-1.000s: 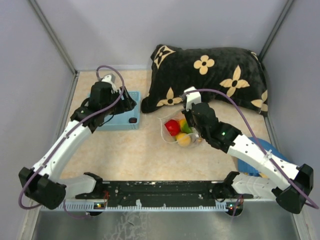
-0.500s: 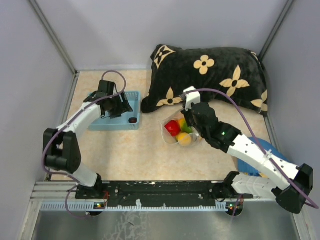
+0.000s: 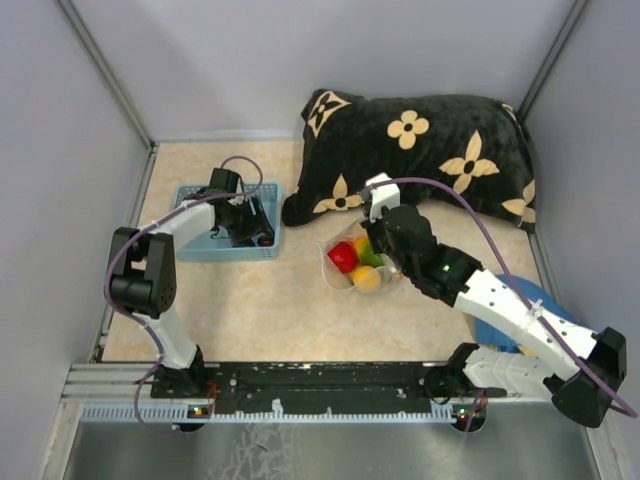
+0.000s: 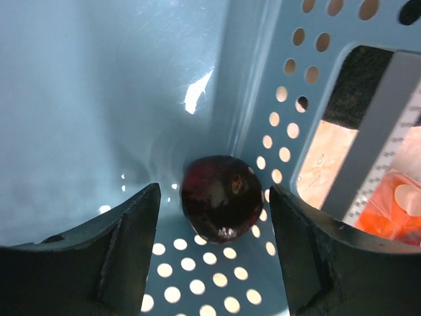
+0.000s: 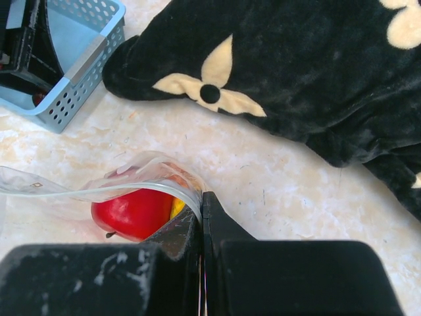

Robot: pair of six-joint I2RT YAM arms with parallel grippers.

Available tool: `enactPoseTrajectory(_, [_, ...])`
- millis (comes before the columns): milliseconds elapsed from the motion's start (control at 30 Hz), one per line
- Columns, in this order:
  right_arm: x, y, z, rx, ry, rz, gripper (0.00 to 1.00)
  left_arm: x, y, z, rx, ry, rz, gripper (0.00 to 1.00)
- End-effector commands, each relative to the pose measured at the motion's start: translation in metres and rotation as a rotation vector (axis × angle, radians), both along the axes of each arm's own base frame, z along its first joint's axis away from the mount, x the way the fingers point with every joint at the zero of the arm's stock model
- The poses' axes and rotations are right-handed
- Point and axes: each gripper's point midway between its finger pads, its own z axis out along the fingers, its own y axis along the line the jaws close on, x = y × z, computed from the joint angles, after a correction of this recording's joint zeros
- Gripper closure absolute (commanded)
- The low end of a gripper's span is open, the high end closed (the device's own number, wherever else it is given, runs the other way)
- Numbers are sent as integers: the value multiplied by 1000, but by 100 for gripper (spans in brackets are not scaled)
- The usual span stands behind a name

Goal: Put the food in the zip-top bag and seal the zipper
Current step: Pick up the fake fruit from the bin.

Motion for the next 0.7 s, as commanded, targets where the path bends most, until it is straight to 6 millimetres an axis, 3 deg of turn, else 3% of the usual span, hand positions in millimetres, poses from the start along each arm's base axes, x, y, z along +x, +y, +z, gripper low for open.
enactPoseTrajectory(0, [6, 7, 22, 79, -61, -5, 100, 1, -12, -11, -66, 24, -25, 28])
enactPoseTrajectory(133, [6, 6, 23, 83, -61, -4, 100, -2, -14, -19, -81, 35, -25, 33])
enactPoseTrajectory(267, [5, 8, 22, 90, -59, 1, 100, -3, -13, -18, -81, 30, -21, 44])
enactPoseTrajectory(433, [5, 9, 24, 97, -60, 3, 100, -3, -9, 0, -72, -24, 0, 56])
enactPoseTrajectory(667, [5, 10, 29, 108, -59, 7, 100, -7, 2, 31, -40, -116, 41, 61])
